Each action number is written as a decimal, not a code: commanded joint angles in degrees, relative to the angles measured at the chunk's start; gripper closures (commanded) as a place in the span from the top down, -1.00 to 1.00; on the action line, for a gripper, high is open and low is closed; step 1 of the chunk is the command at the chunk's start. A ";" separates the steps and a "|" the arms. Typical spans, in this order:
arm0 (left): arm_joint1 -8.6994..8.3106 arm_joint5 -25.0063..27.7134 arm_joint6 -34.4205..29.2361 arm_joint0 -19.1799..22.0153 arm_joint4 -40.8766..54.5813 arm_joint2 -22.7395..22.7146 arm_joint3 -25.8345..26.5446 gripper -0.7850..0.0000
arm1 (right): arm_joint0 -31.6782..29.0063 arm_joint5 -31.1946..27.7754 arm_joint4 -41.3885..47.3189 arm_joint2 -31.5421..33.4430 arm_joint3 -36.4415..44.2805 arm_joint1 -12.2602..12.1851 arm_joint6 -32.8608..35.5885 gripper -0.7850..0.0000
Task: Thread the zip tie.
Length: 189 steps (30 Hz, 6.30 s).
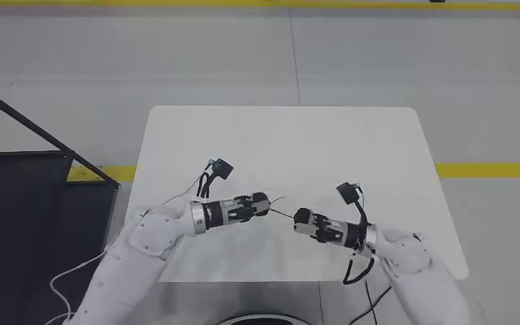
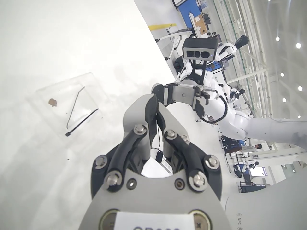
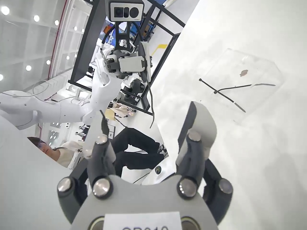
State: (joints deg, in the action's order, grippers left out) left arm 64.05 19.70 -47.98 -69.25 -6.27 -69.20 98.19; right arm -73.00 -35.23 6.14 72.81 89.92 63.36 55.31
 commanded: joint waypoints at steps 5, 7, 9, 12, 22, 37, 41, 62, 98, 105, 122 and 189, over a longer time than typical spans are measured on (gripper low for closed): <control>0.05 -0.42 0.45 0.49 -0.85 1.21 -0.41 -1.00 | 0.42 0.16 -0.17 -0.64 -0.16 -0.17 -0.10 0.15; 0.07 -0.49 0.57 0.70 -1.02 1.61 -0.52 -1.00 | 0.47 0.24 -0.29 -0.78 -0.10 -0.24 -0.07 0.09; 0.08 -0.53 0.70 0.86 -1.19 1.92 -0.57 -1.00 | 0.50 0.36 -0.38 -0.88 -0.04 -0.33 -0.05 -0.02; 0.08 -0.63 0.91 1.02 -1.23 2.20 -0.60 -1.00 | 0.56 0.67 -0.46 -1.13 0.06 -0.44 0.09 -0.17; -0.06 -0.46 0.95 1.30 -1.32 2.63 -0.73 -1.00 | 0.88 1.36 -1.03 -1.81 0.20 -0.74 -0.49 -0.30; -0.27 -0.48 1.06 1.54 -1.39 3.11 -0.72 -1.00 | 1.52 2.19 -2.50 -2.92 0.32 -1.13 -1.28 -0.87; -0.32 -0.51 1.10 1.57 -1.33 3.20 -0.72 -1.00 | 1.50 2.25 -2.60 -3.06 0.45 -1.25 -1.54 -0.92; -0.65 -0.45 1.44 1.41 -1.47 3.49 -0.64 -1.00 | 1.33 3.03 -2.70 -3.60 1.07 -1.89 -2.10 -0.35; -1.02 -0.68 1.95 1.59 -0.97 4.15 -0.77 -0.90 | 2.09 3.35 -2.25 -4.60 0.55 -2.70 -2.60 -1.00; -1.13 -1.21 2.72 1.38 0.80 3.31 -0.88 1.00 | 2.16 3.25 -2.29 -4.75 0.51 -2.83 -3.02 -1.00; -0.60 -0.14 10.53 -0.78 8.46 2.54 -1.97 1.00 | -0.65 6.89 4.81 -2.50 -0.31 -2.76 -11.02 -1.00; 6.17 2.64 36.76 1.33 -5.39 15.26 -9.88 -1.00 | 1.71 14.52 8.41 -5.82 -2.31 -0.62 -15.72 -0.99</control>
State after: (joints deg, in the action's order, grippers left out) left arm 70.19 22.25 -11.53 -67.84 -11.32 -53.81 88.31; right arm -71.26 -20.85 14.70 66.96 87.60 62.73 39.66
